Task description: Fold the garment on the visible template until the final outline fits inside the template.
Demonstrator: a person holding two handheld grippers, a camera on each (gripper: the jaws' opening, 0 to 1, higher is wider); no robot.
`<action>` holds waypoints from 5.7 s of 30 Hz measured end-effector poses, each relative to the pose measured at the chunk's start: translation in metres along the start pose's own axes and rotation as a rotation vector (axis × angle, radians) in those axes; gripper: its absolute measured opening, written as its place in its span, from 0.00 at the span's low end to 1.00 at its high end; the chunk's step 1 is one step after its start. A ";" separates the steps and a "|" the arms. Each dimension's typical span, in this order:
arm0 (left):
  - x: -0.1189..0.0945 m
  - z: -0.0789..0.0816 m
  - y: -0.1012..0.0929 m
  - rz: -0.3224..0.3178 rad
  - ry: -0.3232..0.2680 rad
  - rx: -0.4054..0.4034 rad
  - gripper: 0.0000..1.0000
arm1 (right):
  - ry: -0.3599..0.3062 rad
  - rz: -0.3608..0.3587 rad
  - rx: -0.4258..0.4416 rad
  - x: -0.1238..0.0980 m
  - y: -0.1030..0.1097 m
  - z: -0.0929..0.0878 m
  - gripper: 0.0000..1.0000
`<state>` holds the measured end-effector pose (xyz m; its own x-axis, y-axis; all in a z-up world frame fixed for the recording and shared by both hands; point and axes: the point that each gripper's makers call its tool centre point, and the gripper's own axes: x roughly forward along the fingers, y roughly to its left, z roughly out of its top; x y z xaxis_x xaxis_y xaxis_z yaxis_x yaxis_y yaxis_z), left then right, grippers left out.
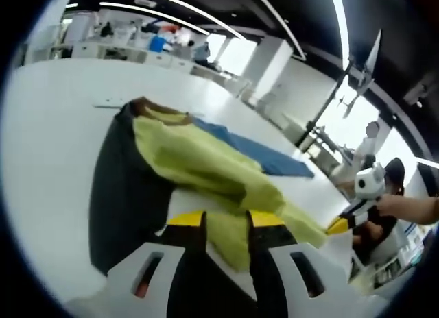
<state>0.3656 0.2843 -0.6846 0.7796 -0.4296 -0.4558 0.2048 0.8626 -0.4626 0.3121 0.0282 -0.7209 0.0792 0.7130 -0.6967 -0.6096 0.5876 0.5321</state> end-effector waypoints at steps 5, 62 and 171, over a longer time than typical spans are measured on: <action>0.004 -0.002 0.010 0.014 0.010 -0.045 0.20 | 0.002 0.000 -0.001 0.000 0.000 0.000 0.00; -0.011 -0.015 0.003 -0.005 0.022 -0.210 0.00 | -0.014 0.002 0.004 -0.007 0.004 0.002 0.00; -0.167 -0.164 -0.039 0.085 0.322 0.000 0.00 | 0.176 -0.073 0.066 -0.053 -0.017 -0.051 0.00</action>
<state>0.1302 0.2785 -0.7149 0.5665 -0.4183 -0.7100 0.1473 0.8991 -0.4122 0.2779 -0.0394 -0.7177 -0.0214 0.5933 -0.8047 -0.5541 0.6629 0.5035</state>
